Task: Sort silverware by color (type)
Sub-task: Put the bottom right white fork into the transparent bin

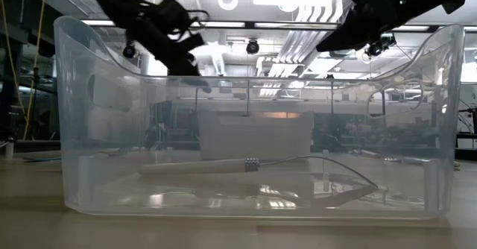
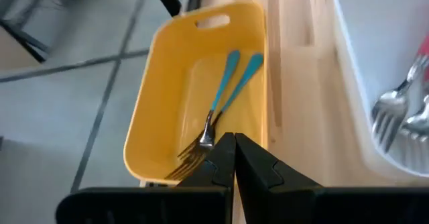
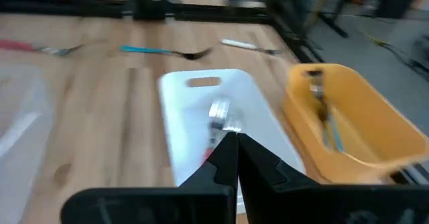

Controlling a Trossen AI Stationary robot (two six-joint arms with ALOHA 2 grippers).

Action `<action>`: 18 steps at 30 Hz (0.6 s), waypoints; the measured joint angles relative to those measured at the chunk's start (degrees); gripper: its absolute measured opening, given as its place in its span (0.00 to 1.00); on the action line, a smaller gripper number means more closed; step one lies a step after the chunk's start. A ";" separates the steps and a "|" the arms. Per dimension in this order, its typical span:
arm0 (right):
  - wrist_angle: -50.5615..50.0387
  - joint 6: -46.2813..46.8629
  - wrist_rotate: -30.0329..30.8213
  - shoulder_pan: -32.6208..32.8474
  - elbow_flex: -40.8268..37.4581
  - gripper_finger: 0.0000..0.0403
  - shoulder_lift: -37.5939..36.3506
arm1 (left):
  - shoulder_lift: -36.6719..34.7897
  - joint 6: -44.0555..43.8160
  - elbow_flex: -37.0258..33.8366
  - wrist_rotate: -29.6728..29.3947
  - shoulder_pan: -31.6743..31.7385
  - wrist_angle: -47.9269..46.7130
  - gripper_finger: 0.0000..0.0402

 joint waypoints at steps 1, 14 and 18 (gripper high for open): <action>-0.19 0.89 1.69 0.00 0.00 0.00 0.18 | -1.97 -1.57 -2.53 -0.01 -0.14 2.39 0.00; -30.30 26.33 1.79 11.38 9.01 0.05 5.80 | -19.67 -18.41 -25.31 -0.59 -9.79 26.18 0.00; -41.34 37.97 1.22 17.99 12.69 0.09 10.51 | -21.31 -21.03 -29.56 -0.62 -13.25 33.06 0.00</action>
